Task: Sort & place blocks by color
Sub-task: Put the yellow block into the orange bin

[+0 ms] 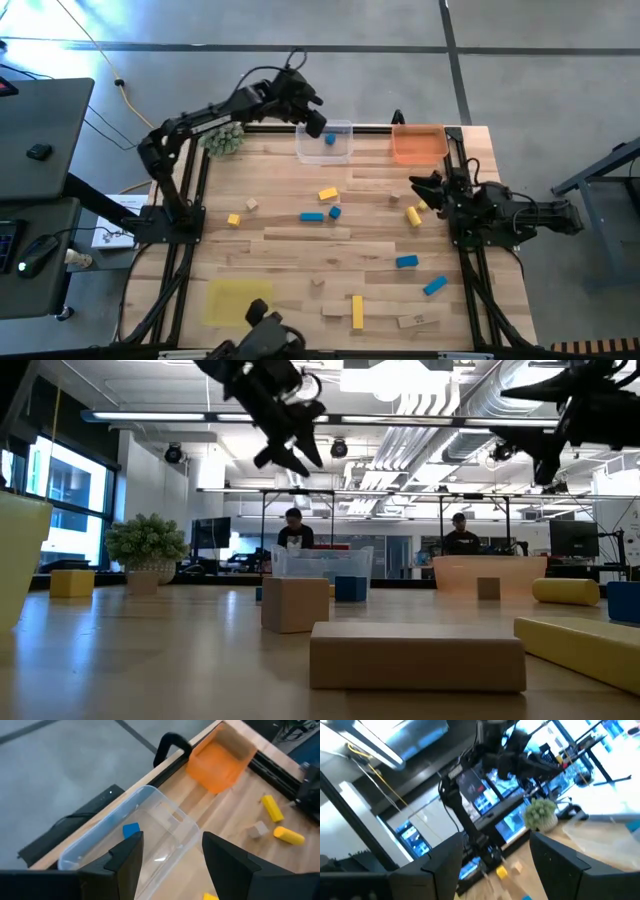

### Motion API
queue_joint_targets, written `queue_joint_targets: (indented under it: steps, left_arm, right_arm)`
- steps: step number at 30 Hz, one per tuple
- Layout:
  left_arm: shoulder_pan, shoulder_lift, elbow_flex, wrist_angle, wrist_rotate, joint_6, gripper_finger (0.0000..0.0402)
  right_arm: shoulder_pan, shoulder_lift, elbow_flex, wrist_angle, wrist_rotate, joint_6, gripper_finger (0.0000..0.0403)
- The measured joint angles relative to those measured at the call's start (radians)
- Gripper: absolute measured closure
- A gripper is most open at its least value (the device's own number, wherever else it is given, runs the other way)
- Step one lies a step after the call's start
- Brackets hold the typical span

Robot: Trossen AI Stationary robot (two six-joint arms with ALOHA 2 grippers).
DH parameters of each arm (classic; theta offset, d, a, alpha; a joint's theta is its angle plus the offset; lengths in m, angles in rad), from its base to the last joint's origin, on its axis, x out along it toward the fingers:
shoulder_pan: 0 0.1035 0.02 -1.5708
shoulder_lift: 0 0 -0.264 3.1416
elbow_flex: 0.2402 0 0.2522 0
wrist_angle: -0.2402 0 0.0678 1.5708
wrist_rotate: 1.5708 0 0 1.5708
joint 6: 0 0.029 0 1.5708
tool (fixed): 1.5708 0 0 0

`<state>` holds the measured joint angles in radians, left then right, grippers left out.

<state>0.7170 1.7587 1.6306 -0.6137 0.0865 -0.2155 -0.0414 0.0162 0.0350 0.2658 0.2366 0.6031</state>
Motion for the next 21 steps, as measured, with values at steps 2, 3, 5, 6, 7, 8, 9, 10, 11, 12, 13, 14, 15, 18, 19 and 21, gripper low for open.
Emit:
queue_joint_targets:
  steps: [2,3,5,6,7,8,9,10,11,12,13,14,15,18,19,21]
  left_arm:
    - [-0.001,-0.038,0.000,-0.029,-0.002,0.027,0.0209]
    - [-0.005,-0.055,0.000,-0.033,-0.003,0.039,0.0209]
    - [-0.006,-0.090,0.000,-0.054,-0.004,0.053,0.0210]
    - [-0.007,-0.106,0.000,-0.058,-0.004,0.059,0.0210]
    - [-0.010,-0.121,0.000,-0.059,-0.004,0.063,0.0211]
    - [-0.014,-0.136,0.000,-0.066,-0.004,0.069,0.0210]
    - [-0.017,-0.149,0.000,-0.077,-0.004,0.074,0.0210]
    - [-0.020,-0.162,0.000,-0.089,-0.004,0.079,0.0210]
    - [-0.025,-0.173,0.000,-0.103,-0.004,0.085,0.0209]
    - [-0.032,-0.182,0.000,-0.114,-0.005,0.090,0.0209]
    - [-0.039,-0.191,0.000,-0.123,-0.005,0.096,0.0209]
    - [-0.045,-0.196,0.000,-0.139,-0.004,0.098,0.0209]
    - [-0.052,-0.201,0.000,-0.154,-0.004,0.106,0.0209]
    - [-0.077,-0.204,0.000,-0.168,-0.004,0.122,0.0209]
    - [-0.084,-0.204,0.000,-0.169,-0.004,0.122,0.0209]
    - [-0.099,-0.204,0.000,-0.168,-0.004,0.127,0.0209]
  right_arm:
    - [-0.010,0.011,0.030,0.002,0.000,-0.005,0.0182]
    - [-0.013,0.023,0.048,0.002,0.000,-0.019,0.0183]
    - [-0.018,0.053,0.088,-0.017,-0.001,-0.048,0.0182]
    - [-0.018,0.073,0.114,-0.039,-0.003,-0.061,0.0183]
    - [-0.018,0.093,0.143,-0.076,-0.005,-0.067,0.0182]
    - [-0.018,0.115,0.172,-0.121,-0.005,-0.070,0.0182]
    - [-0.018,0.142,0.204,-0.166,-0.005,-0.069,0.0182]
    - [-0.018,0.169,0.239,-0.220,-0.007,-0.062,0.0182]
    - [-0.018,0.197,0.272,-0.276,-0.008,-0.060,0.0183]
    - [-0.018,0.227,0.306,-0.330,-0.009,-0.058,0.0182]
    - [-0.018,0.259,0.343,-0.385,-0.009,-0.058,0.0183]
    - [-0.018,0.288,0.376,-0.440,-0.008,-0.058,0.0182]
    - [-0.018,0.319,0.408,-0.497,-0.006,-0.058,0.0182]
    - [-0.023,0.411,0.499,-0.654,-0.004,-0.010,0.0182]
    - [-0.026,0.442,0.523,-0.703,-0.004,0.011,0.0182]
    - [-0.033,0.505,0.570,-0.791,-0.004,0.053,0.0182]
